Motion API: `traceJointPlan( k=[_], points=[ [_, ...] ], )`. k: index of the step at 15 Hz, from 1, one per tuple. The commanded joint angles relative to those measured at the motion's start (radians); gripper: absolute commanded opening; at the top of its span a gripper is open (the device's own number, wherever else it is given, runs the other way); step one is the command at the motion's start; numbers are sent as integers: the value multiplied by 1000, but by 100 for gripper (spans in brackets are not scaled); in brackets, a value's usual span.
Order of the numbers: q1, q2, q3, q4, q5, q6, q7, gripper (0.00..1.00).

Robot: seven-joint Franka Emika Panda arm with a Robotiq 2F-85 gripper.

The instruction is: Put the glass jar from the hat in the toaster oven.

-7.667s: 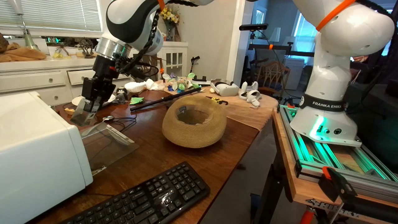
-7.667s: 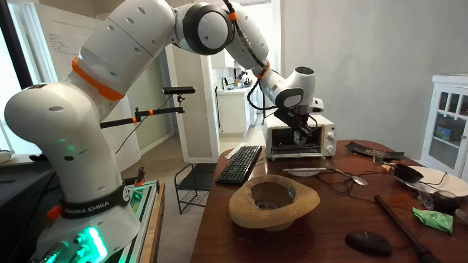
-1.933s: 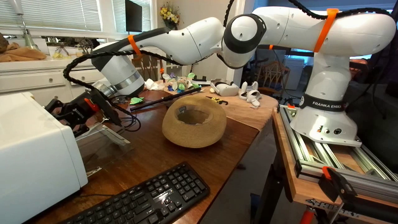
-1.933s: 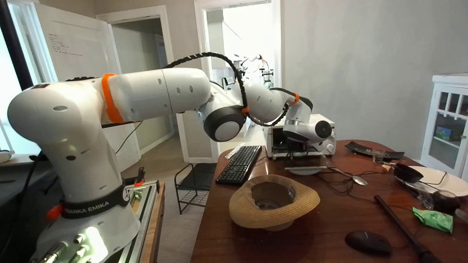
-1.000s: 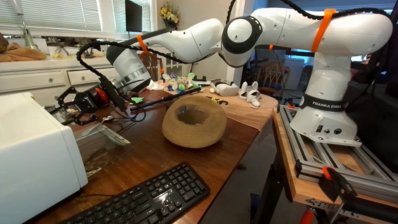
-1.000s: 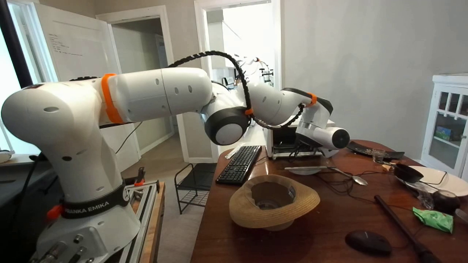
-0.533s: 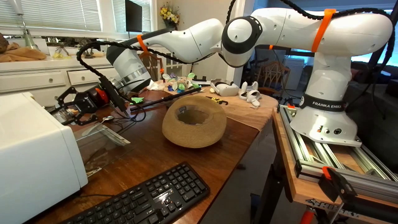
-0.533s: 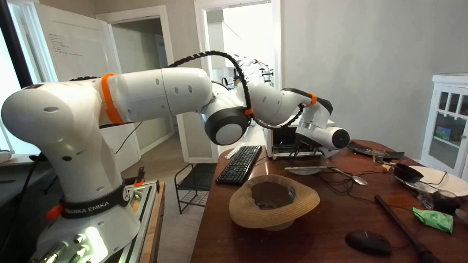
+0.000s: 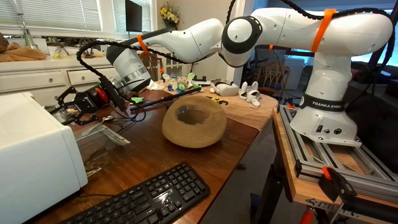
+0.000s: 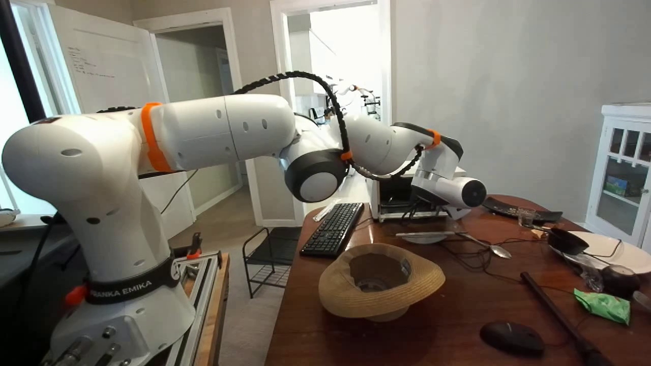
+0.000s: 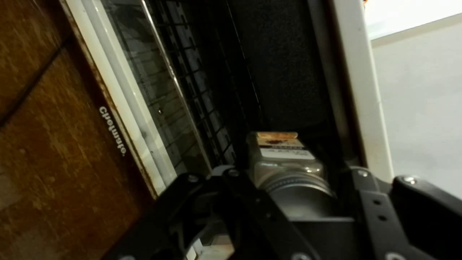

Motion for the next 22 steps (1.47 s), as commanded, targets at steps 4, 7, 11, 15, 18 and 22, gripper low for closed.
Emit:
traceJointPlan(
  k=[4,7,11,15,18,22],
  points=[
    [15,0,-34,13,32,-12,2,49],
    [15,0,-34,13,32,-12,2,49],
    [15,0,-34,13,32,-12,2,49],
    [29,0,-46,7,31,9,25,24],
    [34,0,-50,-9,46,11,46,24],
    [38,0,-43,-5,92,13,104,24]
  ],
)
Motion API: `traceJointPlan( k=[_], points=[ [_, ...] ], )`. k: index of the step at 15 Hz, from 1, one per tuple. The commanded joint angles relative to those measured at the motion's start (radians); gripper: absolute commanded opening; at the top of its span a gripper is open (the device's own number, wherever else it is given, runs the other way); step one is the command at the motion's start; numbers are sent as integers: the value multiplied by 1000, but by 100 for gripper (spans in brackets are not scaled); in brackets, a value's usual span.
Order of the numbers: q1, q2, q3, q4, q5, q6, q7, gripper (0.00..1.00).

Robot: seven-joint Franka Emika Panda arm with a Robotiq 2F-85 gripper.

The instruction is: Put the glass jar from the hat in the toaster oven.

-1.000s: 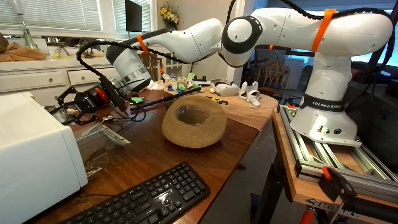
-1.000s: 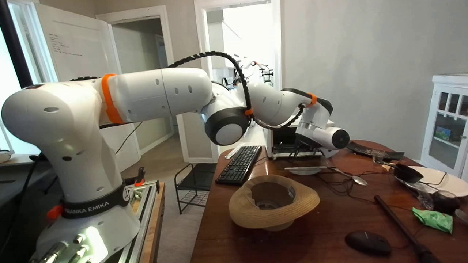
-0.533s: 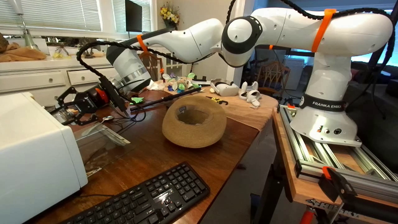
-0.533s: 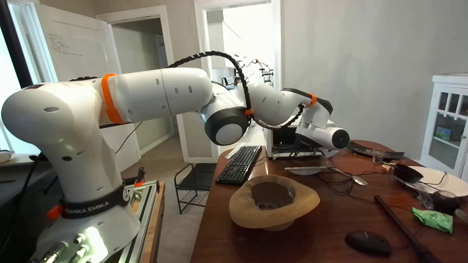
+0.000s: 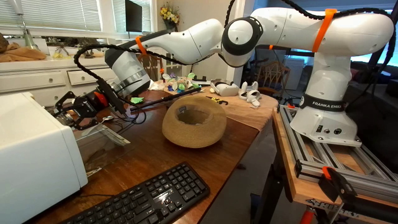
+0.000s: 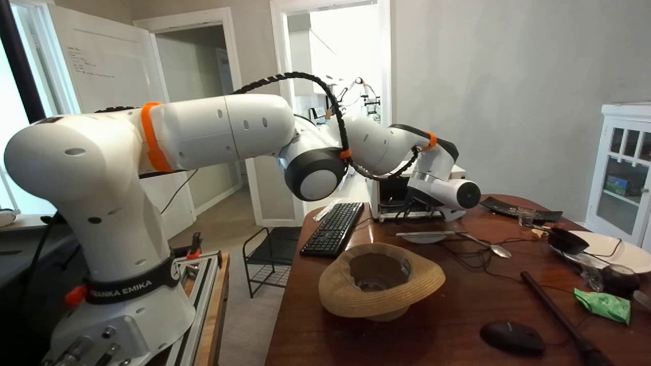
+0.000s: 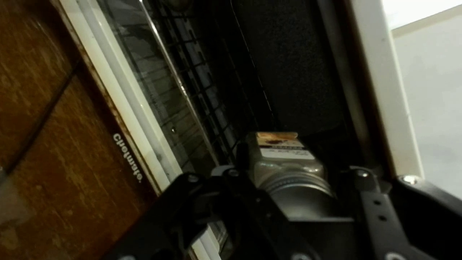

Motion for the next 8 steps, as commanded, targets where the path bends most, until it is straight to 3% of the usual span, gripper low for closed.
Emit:
traceJointPlan(
  k=[1,8],
  points=[
    [7,0,-4,4,70,3,73,24],
    [15,0,-36,12,105,-12,343,24]
  ],
)
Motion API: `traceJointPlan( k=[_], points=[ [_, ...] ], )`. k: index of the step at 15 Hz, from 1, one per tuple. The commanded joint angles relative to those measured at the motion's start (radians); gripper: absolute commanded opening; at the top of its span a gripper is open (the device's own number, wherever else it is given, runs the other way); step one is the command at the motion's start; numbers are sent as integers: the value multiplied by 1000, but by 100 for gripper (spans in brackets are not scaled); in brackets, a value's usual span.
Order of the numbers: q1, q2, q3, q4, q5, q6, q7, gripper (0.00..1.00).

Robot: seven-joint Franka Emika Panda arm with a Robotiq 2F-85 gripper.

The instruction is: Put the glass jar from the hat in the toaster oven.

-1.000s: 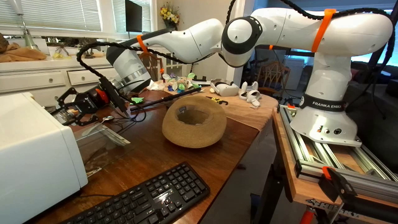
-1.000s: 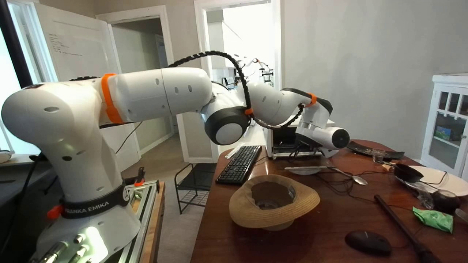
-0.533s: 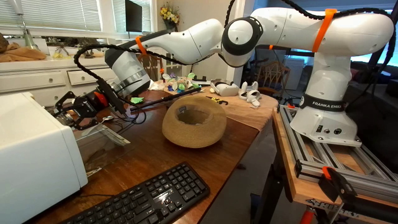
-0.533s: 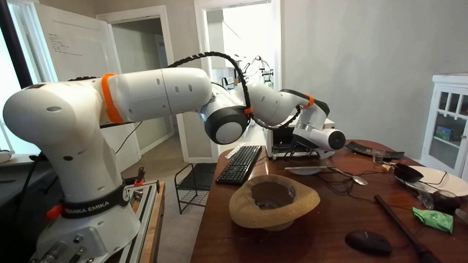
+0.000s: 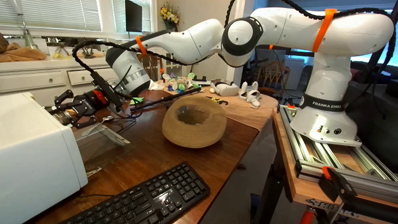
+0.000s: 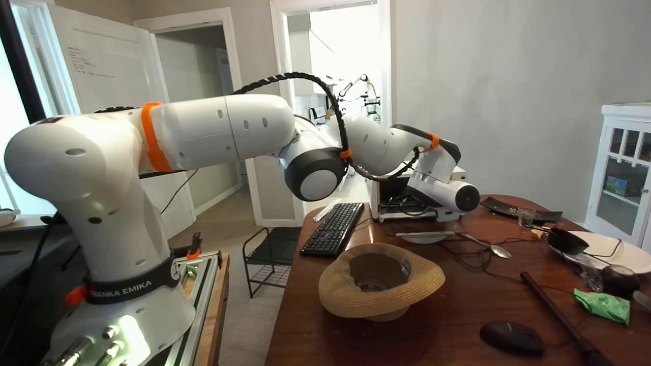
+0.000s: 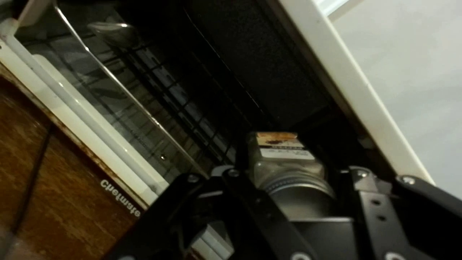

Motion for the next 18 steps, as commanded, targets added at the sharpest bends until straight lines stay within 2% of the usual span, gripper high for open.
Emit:
traceJointPlan(
  k=[1,10,18],
  points=[
    [14,0,-32,8,26,-12,132,24],
    [41,0,-51,-5,13,-48,292,24],
    [64,0,-34,-29,42,-36,270,24]
  ],
)
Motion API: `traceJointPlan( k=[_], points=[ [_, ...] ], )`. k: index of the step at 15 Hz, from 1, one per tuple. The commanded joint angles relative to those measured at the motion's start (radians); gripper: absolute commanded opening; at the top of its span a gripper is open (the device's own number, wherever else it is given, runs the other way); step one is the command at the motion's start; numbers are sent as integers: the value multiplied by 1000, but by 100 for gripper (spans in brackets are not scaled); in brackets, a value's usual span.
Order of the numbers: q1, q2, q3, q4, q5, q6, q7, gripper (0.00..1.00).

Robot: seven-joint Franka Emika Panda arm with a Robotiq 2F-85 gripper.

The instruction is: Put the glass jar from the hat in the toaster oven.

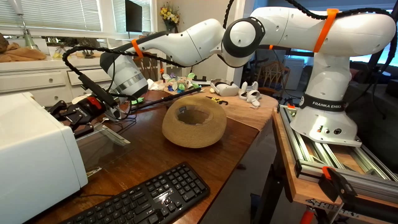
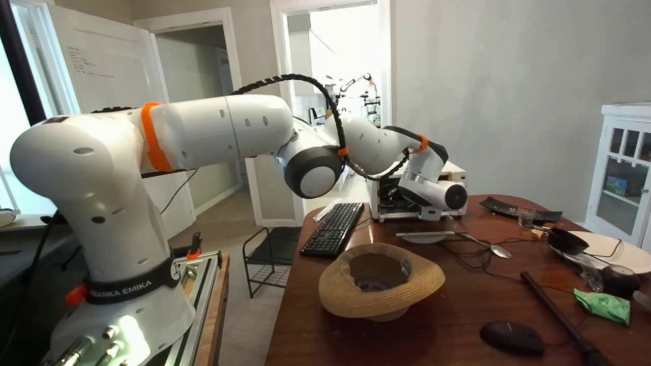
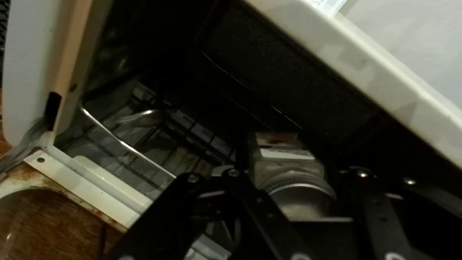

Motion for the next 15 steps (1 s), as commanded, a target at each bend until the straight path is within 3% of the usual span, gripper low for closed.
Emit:
traceJointPlan(
  k=[1,8,15],
  points=[
    [7,0,0,-19,47,-11,-16,24],
    [-16,1,39,-68,189,-36,-67,24],
    [-21,1,21,-80,313,-68,-60,24]
  ],
)
